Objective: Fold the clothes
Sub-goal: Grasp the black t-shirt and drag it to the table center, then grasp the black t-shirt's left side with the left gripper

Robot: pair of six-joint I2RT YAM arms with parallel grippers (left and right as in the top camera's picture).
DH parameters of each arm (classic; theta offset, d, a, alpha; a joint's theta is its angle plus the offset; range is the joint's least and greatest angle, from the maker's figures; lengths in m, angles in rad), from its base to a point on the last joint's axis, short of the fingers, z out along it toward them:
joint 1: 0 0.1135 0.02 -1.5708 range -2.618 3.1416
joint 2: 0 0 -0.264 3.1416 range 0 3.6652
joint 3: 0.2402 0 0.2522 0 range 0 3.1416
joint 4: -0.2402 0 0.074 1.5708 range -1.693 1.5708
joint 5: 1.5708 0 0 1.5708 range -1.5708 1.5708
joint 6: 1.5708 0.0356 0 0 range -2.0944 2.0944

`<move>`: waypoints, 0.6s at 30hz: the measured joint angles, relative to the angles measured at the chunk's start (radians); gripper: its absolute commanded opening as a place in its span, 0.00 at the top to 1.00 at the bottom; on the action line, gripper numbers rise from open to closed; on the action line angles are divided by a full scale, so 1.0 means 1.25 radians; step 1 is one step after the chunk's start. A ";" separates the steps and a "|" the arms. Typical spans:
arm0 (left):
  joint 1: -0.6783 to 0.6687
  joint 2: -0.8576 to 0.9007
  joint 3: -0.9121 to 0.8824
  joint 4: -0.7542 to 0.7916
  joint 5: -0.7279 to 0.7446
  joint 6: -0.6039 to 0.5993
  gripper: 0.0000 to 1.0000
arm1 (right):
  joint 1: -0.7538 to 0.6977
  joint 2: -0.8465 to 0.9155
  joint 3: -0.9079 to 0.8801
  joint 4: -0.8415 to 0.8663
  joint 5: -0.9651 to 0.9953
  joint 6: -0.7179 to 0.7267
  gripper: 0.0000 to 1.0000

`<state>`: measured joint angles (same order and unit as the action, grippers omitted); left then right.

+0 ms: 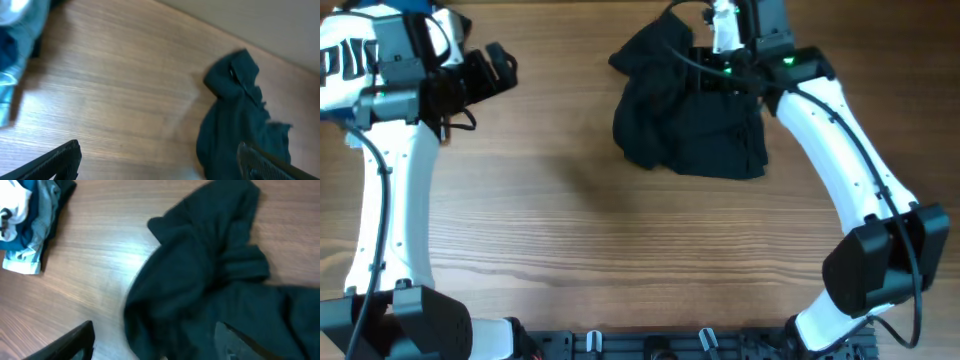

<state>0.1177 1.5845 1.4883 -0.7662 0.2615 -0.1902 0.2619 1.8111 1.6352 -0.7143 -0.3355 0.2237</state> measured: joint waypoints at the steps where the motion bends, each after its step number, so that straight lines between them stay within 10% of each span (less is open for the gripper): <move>1: -0.019 0.000 0.000 -0.011 -0.002 0.010 0.00 | -0.017 -0.011 0.000 -0.024 -0.004 -0.002 0.01; 8: -0.246 0.003 0.002 -0.139 -0.005 0.106 0.00 | -0.205 -0.076 -0.003 -0.214 0.021 -0.002 0.00; 18: -0.404 0.260 0.009 -0.169 -0.028 0.137 0.00 | -0.237 -0.076 -0.086 -0.127 0.033 -0.010 0.01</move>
<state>-0.3878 1.9091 1.4990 -0.9775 0.2264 -0.0193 -0.0338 1.7164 1.5272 -0.8734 -0.2943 0.2115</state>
